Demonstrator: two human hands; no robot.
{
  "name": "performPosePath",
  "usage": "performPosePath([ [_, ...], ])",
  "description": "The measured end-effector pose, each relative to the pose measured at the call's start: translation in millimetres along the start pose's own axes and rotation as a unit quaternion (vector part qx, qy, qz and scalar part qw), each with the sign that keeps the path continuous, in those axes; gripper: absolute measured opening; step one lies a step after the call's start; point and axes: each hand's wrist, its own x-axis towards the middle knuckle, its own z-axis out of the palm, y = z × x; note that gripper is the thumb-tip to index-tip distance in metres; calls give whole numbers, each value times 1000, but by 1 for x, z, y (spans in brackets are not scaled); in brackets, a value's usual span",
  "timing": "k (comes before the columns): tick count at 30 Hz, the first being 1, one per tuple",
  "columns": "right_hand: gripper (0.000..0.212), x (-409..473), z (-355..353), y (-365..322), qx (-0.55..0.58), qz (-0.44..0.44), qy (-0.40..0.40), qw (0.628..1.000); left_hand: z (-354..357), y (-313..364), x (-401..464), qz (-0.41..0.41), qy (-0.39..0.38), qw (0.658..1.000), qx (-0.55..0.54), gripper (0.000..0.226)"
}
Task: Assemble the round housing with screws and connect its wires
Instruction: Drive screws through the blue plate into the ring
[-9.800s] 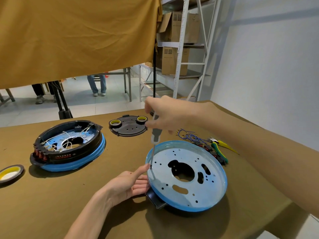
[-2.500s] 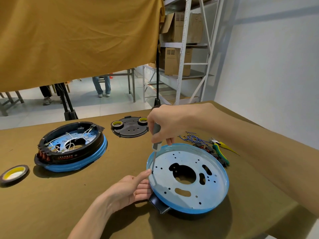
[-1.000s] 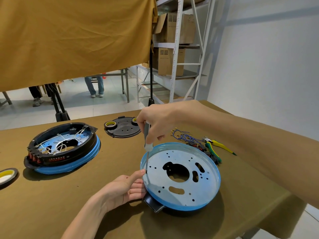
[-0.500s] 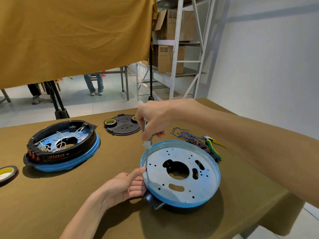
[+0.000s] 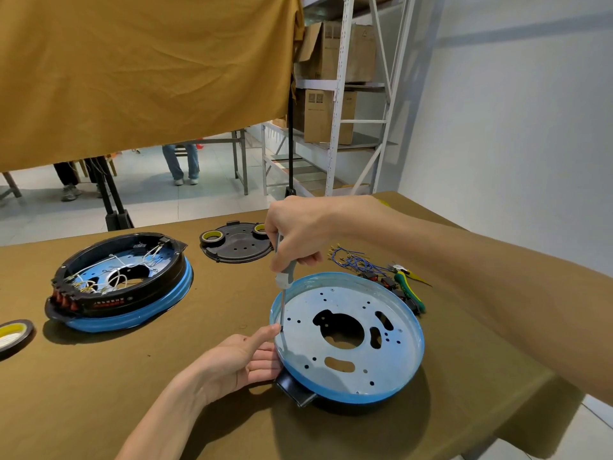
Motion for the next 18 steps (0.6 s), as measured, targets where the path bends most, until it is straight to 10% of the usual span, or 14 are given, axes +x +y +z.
performPosePath([
  [18,29,1,4,-18,-42,6,8,999,9,0,-4,23,19,999,-18,71],
])
